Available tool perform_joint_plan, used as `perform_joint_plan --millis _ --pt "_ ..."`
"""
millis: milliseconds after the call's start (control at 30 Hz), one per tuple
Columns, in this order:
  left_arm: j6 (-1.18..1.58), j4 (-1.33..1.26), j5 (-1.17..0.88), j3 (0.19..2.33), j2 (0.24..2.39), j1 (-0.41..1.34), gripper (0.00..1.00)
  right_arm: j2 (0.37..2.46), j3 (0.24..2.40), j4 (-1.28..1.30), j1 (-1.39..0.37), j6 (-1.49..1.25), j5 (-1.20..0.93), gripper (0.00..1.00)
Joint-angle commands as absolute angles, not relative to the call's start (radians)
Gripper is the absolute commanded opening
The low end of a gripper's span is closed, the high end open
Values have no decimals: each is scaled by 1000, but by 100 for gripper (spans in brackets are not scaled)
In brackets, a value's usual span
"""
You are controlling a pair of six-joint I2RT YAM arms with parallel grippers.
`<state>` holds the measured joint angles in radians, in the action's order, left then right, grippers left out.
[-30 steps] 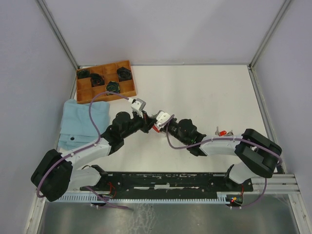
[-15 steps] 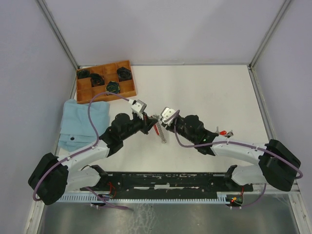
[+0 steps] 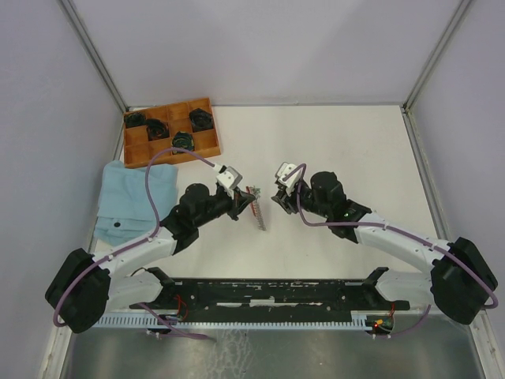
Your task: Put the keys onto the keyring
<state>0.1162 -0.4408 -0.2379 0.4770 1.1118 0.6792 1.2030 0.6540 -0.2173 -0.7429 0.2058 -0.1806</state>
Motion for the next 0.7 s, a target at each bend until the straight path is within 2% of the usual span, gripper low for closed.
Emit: perform_joint_plan --millis 0,300,500,667 --pt "-3 -483 -306 475 1082 675 3 1190 723 -176 -734 172 -267 48" --pt "-15 -503 -330 469 1100 674 3 1189 705 -265 -733 137 -303 47" --pt "23 -520 -331 471 1111 675 3 1215 647 -483 -757 84 -244 48" --pt "38 -528 -330 471 1108 675 3 1257 653 -510 -793 117 -214 48"
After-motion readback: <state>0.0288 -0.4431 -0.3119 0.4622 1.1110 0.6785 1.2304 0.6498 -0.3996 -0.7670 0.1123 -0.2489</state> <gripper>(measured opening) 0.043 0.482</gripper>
